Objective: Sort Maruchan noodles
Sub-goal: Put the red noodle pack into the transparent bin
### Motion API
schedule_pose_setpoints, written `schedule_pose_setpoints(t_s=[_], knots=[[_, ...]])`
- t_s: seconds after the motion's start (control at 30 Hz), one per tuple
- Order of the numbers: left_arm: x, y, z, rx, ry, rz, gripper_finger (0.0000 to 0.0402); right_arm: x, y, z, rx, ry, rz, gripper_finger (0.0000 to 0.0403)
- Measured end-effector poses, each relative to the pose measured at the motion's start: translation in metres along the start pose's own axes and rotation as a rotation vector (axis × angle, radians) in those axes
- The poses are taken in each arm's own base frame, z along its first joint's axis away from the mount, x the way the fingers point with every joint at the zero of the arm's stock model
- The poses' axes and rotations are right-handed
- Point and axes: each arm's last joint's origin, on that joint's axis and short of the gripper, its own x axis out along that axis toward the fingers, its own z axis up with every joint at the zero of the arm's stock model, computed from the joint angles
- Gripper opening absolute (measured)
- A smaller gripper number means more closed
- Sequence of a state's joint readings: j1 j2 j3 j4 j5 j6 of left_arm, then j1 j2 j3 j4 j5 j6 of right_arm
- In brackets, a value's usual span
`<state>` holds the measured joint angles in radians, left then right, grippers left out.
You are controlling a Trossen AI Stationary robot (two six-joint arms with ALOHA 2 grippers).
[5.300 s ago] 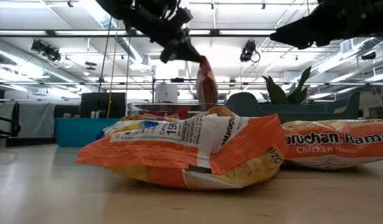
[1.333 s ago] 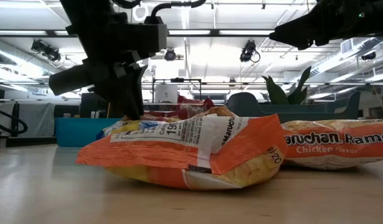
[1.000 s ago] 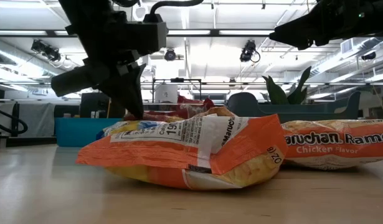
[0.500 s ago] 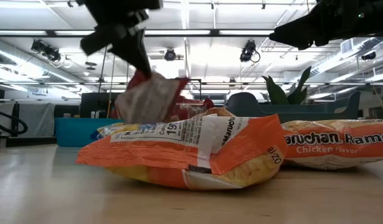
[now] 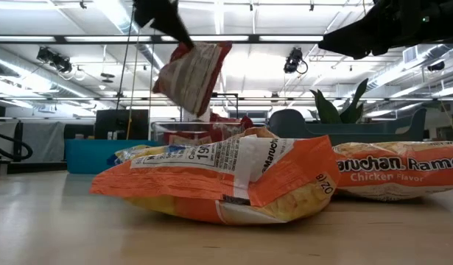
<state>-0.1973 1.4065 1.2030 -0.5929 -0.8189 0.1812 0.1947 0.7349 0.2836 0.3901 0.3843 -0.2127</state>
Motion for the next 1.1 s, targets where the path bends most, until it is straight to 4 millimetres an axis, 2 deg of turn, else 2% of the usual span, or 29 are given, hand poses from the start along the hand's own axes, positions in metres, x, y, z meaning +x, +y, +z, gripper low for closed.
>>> schedule_pose_setpoints(t_s=[0.13, 0.4, 0.5, 0.6, 0.73, 0.87, 1.0, 1.1], knots=[[0.016, 0.021, 0.001, -0.007, -0.005, 0.034, 0.0001, 0.000, 0.000, 0.000, 0.000, 0.000, 0.001, 0.0199], [0.078, 0.063, -0.014, 0.038, 0.085, 0.087, 0.0000, 0.000, 0.000, 0.000, 0.001, -0.005, 0.008, 0.0199], [0.093, 0.077, -0.020, 0.028, 0.083, 0.074, 0.0001, 0.000, 0.000, 0.000, 0.001, -0.004, 0.008, 0.0199], [0.103, 0.082, -0.031, 0.020, 0.118, 0.002, 0.0002, 0.000, 0.000, 0.000, 0.000, -0.003, 0.009, 0.0199], [0.116, 0.071, -0.047, 0.028, 0.242, -0.117, 0.0003, 0.000, 0.000, 0.000, 0.001, -0.001, 0.012, 0.0199], [0.123, 0.052, -0.054, 0.021, 0.305, -0.276, 0.0005, 0.000, 0.000, 0.000, 0.005, 0.002, 0.013, 0.0199], [0.116, 0.035, -0.050, -0.005, 0.293, -0.389, 0.0012, 0.000, 0.000, 0.000, 0.006, 0.002, 0.013, 0.0199], [0.103, 0.022, -0.039, -0.025, 0.222, -0.497, 0.0021, 0.000, 0.000, 0.000, 0.006, 0.001, 0.012, 0.0199]])
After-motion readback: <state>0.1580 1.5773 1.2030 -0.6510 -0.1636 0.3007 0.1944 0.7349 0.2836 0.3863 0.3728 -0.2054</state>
